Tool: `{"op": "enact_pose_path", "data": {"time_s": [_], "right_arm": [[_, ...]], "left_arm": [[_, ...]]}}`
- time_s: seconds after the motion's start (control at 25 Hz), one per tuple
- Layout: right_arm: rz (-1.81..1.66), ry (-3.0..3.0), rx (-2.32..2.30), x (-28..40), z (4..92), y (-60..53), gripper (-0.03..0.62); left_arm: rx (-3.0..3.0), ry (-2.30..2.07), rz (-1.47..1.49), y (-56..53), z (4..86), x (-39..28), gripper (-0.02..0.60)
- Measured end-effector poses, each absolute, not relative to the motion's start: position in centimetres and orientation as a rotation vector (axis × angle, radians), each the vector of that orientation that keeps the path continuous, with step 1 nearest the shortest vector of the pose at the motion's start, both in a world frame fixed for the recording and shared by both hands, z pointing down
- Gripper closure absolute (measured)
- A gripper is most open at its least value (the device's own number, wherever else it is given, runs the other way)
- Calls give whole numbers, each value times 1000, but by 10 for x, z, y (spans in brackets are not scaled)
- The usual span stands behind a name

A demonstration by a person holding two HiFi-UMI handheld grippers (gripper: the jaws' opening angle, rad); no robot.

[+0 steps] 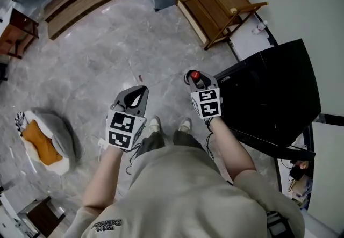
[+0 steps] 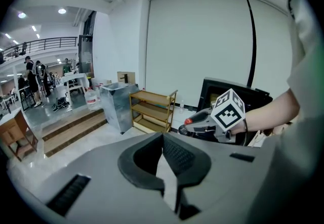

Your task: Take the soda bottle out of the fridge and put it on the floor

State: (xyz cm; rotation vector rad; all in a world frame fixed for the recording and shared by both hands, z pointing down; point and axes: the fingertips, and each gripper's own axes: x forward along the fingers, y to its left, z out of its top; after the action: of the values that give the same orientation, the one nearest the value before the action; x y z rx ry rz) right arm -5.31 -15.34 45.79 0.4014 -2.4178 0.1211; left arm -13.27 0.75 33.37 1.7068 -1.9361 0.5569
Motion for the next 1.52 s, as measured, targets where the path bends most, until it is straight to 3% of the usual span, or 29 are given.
{"op": "enact_pose_path", "data": {"time_s": [0.6, 1.52], "right_arm": [[22, -2348, 228, -102, 506, -119, 484], [122, -2252, 245, -120, 722, -99, 484]], "left_arm": [[1666, -1867, 561, 12, 396, -164, 575], [1626, -1566, 570, -22, 646, -189, 575]]}}
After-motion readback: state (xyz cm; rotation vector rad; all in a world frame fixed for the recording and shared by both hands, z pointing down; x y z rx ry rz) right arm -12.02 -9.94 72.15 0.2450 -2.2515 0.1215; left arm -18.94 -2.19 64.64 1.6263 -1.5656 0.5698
